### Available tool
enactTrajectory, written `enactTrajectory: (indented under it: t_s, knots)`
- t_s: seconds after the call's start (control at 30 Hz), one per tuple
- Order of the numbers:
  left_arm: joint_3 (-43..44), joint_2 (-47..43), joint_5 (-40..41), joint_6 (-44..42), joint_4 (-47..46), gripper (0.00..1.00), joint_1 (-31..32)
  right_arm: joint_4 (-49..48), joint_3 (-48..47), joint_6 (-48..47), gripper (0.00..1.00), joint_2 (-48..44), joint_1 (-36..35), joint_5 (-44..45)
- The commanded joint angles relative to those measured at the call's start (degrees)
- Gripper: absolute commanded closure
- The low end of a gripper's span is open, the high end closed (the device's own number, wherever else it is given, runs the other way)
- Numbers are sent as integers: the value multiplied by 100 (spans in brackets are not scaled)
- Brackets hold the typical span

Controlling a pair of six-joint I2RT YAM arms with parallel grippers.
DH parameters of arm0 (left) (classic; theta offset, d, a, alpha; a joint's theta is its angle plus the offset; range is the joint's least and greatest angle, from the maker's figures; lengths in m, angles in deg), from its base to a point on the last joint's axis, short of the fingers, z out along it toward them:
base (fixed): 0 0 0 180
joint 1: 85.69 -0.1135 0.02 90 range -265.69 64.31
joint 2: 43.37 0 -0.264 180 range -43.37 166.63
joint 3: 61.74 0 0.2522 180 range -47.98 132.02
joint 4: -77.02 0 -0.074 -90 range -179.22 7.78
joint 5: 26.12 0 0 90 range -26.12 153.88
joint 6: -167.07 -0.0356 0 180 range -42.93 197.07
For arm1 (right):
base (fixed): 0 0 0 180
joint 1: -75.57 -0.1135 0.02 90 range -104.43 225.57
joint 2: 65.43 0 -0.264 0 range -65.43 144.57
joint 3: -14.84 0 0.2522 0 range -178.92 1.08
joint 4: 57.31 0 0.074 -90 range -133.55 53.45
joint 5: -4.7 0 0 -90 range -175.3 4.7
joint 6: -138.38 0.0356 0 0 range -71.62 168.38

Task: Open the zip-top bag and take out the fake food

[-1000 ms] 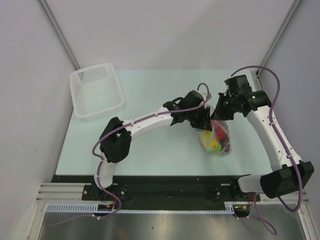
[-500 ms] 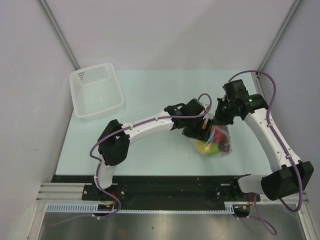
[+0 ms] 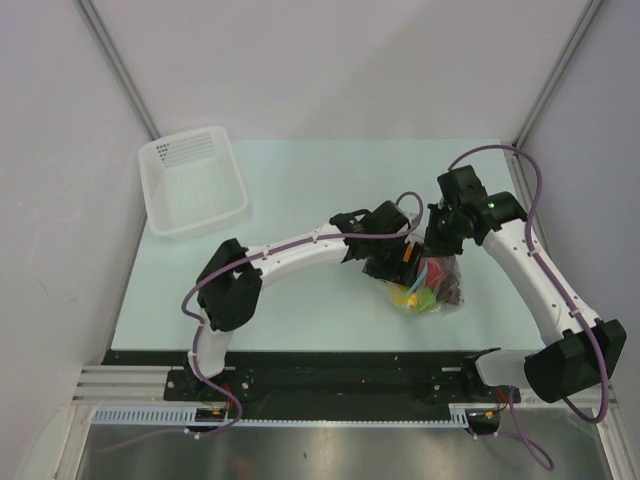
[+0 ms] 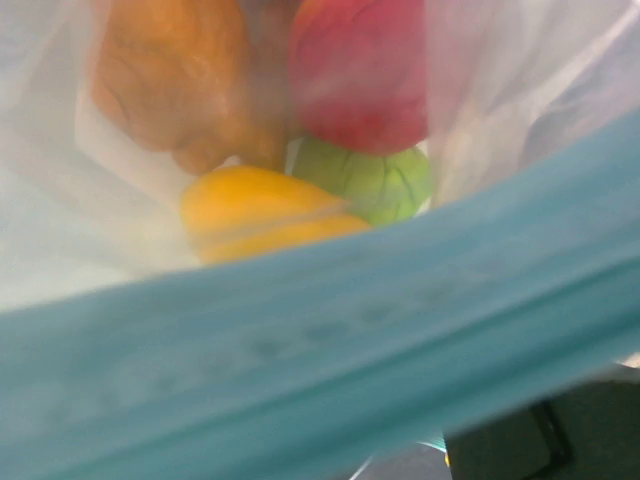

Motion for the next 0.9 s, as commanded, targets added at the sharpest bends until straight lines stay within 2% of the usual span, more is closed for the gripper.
enactTrajectory:
  t_s: [0.0, 0.2, 0.23, 0.3, 0.33, 0.4, 0.43, 0.47, 0.6, 0.67, 0.73, 0.87]
  knots:
    - [63, 115, -233, 114, -535, 22, 80, -269, -43, 232, 100, -192, -148, -109]
    - [134, 177, -260, 124, -553, 39, 62, -216, -35, 277, 100, -263, -192, -21]
    - [116, 133, -216, 97, -579, 48, 62, -207, -26, 285, 100, -280, -192, -3]
    - [133, 27, -111, 27, -589, 59, 62, -190, -17, 268, 100, -315, -192, 67]
    - [177, 1, -58, 1, -545, 73, 62, -190, -8, 276, 100, -315, -200, 93]
    - [221, -96, 56, -78, -509, 83, 54, -181, 18, 268, 100, -359, -200, 155]
    - [239, -140, 92, -96, -492, 94, 54, -172, 27, 268, 100, -368, -200, 181]
    - [265, -166, 109, -122, -500, 100, 53, -172, 36, 259, 100, -385, -200, 207]
    - [475, -149, 13, -132, -335, 99, 36, -172, 80, 241, 100, -412, -200, 252]
    - [599, -52, 39, -96, -106, 79, 36, -172, 80, 241, 100, -430, -200, 208]
    - [433, -17, -39, -35, -87, 53, 36, -172, 80, 268, 100, -438, -209, 199]
    - [73, 71, -109, 36, -341, 44, 36, -207, 123, 285, 100, -447, -209, 103]
